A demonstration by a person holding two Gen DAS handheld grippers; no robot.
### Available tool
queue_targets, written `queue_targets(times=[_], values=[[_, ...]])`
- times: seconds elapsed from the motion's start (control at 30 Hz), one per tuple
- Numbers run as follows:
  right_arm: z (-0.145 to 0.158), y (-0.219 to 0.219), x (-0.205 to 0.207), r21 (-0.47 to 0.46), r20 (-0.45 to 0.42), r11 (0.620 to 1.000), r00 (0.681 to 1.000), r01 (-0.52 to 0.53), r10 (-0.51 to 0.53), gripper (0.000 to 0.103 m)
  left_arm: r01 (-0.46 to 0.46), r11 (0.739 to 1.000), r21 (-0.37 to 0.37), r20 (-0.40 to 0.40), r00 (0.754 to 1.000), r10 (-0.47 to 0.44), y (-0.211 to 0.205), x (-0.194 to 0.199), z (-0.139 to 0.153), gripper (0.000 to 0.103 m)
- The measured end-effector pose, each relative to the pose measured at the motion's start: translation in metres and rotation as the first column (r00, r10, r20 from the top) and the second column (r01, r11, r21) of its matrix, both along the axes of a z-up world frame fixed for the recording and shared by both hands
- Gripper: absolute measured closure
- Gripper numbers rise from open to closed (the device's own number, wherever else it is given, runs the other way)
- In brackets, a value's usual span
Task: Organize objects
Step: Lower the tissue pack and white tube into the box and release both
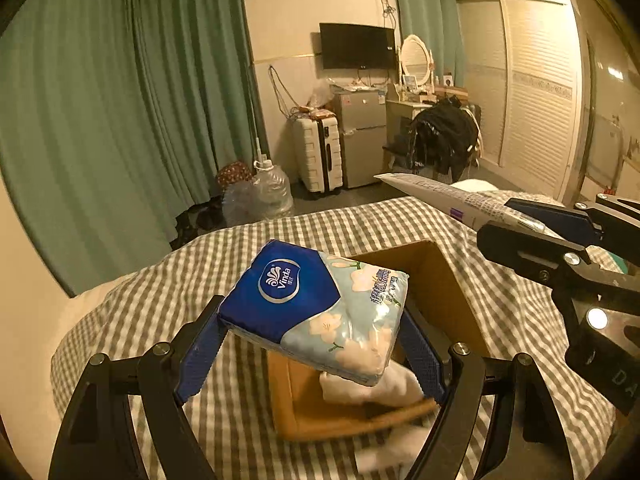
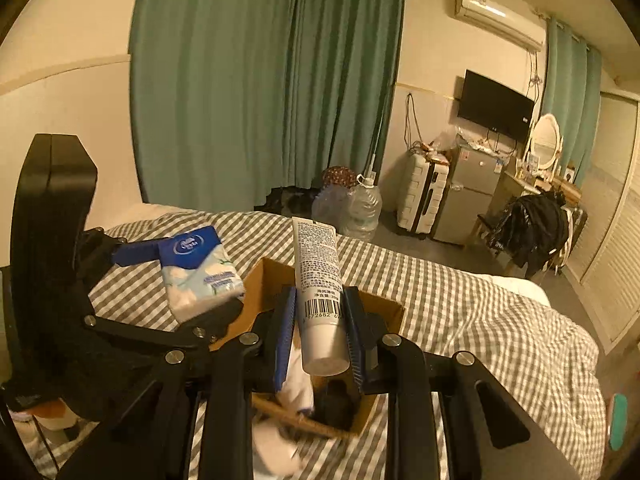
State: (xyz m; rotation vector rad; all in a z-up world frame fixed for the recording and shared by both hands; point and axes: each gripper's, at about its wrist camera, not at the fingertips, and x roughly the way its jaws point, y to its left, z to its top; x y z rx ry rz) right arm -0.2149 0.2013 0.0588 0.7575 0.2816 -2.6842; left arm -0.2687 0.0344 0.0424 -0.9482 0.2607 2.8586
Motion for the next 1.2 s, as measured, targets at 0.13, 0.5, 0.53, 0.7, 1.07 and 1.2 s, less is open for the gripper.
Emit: queue_targets(times=[0.13,0.5,0.53,0.7,1.07,1.2], values=[[-0.022,0.008,-0.039,-0.024,0.041,1.0,0.999,0.018,-0.017,0.079,-0.006,1.0,-0.019,0.031,1.0,0.007,0.007,-0.032,-0.024,0.019],[-0.115,0.017,-0.099,0.006,0.2,0.999,0.979,0.038,-0.039,0.079,-0.013,1.0,-0.028,0.165,0.986,0.017,0.011,-0.072,-0.099,0.019],[-0.121,0.016,-0.101,0.013,0.21,0.999,0.977,0.035,-0.037,0.079,-0.01,1.0,-0.029,0.173,0.985,0.015,0.01,-0.073,-0.102,0.019],[-0.138,0.016,-0.108,0.028,0.244,0.999,0.969,0.028,-0.034,0.079,0.015,0.999,-0.038,0.188,0.982,-0.007,0.014,-0.072,-0.111,0.018],[-0.107,0.034,-0.077,-0.067,0.206,0.995,0.977,0.078,-0.063,0.045,0.015,1.0,-0.023,0.165,0.986,-0.011,0.017,-0.036,-0.085,0.007],[-0.081,0.039,-0.057,-0.055,0.167,0.994,0.982,0.096,-0.086,0.041,0.008,1.0,0.01,0.138,0.99,-0.009,0.01,-0.022,-0.057,0.005]])
